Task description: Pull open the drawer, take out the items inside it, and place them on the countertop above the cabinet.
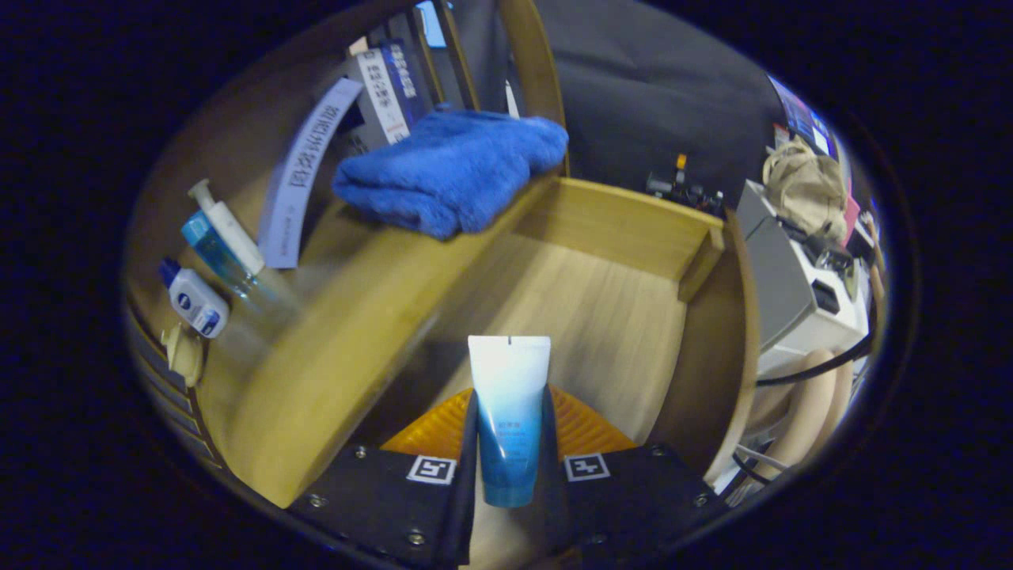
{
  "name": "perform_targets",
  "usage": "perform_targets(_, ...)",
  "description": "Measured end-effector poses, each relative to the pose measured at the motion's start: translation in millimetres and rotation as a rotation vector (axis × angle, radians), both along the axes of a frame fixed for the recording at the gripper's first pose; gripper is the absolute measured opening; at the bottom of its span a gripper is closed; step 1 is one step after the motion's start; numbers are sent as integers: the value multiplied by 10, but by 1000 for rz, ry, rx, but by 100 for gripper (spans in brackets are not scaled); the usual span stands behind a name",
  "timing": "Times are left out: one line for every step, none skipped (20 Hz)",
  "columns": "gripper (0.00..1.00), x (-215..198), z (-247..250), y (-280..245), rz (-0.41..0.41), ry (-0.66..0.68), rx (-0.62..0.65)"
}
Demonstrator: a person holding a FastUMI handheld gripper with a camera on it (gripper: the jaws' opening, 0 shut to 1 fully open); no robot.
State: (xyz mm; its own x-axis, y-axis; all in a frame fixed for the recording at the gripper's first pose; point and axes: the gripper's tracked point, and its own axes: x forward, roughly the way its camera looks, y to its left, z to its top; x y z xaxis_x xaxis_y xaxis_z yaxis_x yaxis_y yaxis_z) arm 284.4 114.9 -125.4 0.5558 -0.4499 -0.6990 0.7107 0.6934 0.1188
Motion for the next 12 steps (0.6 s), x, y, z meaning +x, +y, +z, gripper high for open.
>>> perform_targets(35,42,135,28,22,-22,-35)
perform_targets(35,103,296,40,42,-53,-72)
perform_targets(35,201,430,83,73,-81,-100)
perform_targets(35,323,552,158,115,-108,-119)
perform_targets(35,459,636,268,166,-134,-128)
perform_targets(35,600,707,394,223,-156,-126)
perform_targets(35,748,770,542,277,-180,-119)
perform_targets(35,880,831,684,326,-201,-112)
perform_targets(35,990,852,785,373,-210,-105)
perform_targets(35,1121,872,870,414,-212,-104)
perform_targets(35,1204,828,922,455,-199,-107)
perform_targets(35,1279,752,964,493,-179,-109)
